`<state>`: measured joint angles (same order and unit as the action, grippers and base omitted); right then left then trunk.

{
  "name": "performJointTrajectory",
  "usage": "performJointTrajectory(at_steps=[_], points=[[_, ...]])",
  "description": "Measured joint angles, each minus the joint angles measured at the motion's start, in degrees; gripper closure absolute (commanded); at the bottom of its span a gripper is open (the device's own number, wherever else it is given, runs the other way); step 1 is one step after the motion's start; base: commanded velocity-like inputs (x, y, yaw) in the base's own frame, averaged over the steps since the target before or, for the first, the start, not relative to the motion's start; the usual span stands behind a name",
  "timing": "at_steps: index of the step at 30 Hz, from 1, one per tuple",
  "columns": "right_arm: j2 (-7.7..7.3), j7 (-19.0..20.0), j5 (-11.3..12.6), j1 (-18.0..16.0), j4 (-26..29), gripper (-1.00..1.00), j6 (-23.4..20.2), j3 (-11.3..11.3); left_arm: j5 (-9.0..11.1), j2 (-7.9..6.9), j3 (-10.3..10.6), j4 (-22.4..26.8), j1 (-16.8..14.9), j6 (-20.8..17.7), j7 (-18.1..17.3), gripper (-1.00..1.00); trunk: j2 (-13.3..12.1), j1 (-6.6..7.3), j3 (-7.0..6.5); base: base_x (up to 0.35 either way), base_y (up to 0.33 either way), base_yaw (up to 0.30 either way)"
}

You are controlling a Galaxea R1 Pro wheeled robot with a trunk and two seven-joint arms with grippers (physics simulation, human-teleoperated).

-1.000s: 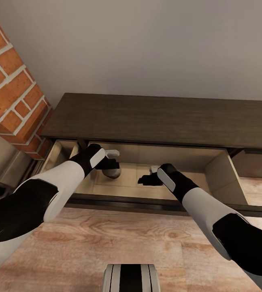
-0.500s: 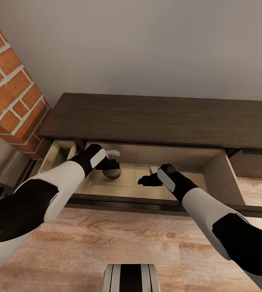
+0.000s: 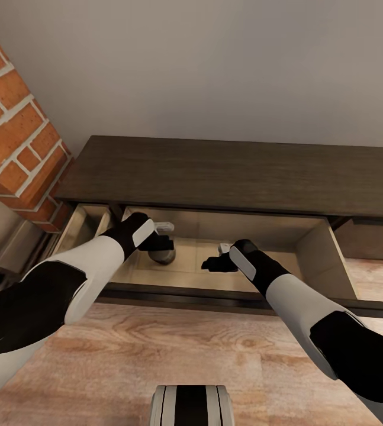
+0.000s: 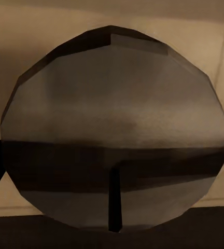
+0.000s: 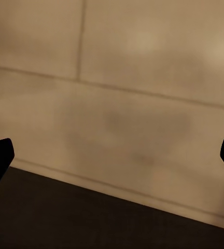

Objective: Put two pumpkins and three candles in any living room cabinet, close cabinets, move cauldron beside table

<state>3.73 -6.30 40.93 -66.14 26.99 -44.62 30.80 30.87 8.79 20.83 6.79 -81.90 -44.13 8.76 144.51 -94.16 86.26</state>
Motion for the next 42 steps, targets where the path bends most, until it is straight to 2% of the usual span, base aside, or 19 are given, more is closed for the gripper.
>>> performJointTrajectory(at_steps=[3,11,18,22,28,29,42], points=[[-0.03,-0.1,0.1,0.0,0.0,-1.0,0.0,-0.1,0.0,0.0,0.0,-0.2,0.0,0.0,0.0,1.0,0.0,-0.09,0.66,0.0,0.0,0.0],[-0.17,-4.0,0.1,-0.1,1.5,-1.0,-2.5,-0.3,-0.1,0.0,0.0,-0.4,0.0,0.0,0.0,1.0,0.0,-0.08,0.66,0.0,0.0,0.0],[-0.25,-4.3,0.1,-2.4,1.8,-1.0,-4.5,-0.3,-0.1,-0.01,0.0,-0.4,0.0,0.0,0.1,1.0,0.0,-0.08,0.66,0.0,0.0,0.0],[-0.23,-4.3,0.1,-2.7,1.8,-1.0,-4.6,-0.3,-0.1,-0.01,0.0,-0.4,0.0,0.0,0.1,1.0,0.1,-0.16,1.33,0.0,0.0,0.0],[-0.21,-4.3,0.1,-2.7,1.8,-1.0,-4.6,-0.3,-0.1,-0.01,0.0,-0.4,0.0,0.0,0.1,1.0,0.1,-0.15,1.33,0.0,0.0,0.0],[-0.21,-4.3,0.1,-2.7,1.8,-1.0,-4.6,-0.3,-0.1,-0.01,0.1,-0.4,0.0,0.0,0.1,-1.0,0.1,-0.15,1.33,0.0,0.0,0.0],[-0.18,-4.3,0.1,-2.7,1.8,-1.0,-4.6,-0.4,-0.1,0.0,0.0,-0.4,0.0,0.0,0.1,-1.0,0.1,-0.15,1.33,0.0,0.0,0.0]])
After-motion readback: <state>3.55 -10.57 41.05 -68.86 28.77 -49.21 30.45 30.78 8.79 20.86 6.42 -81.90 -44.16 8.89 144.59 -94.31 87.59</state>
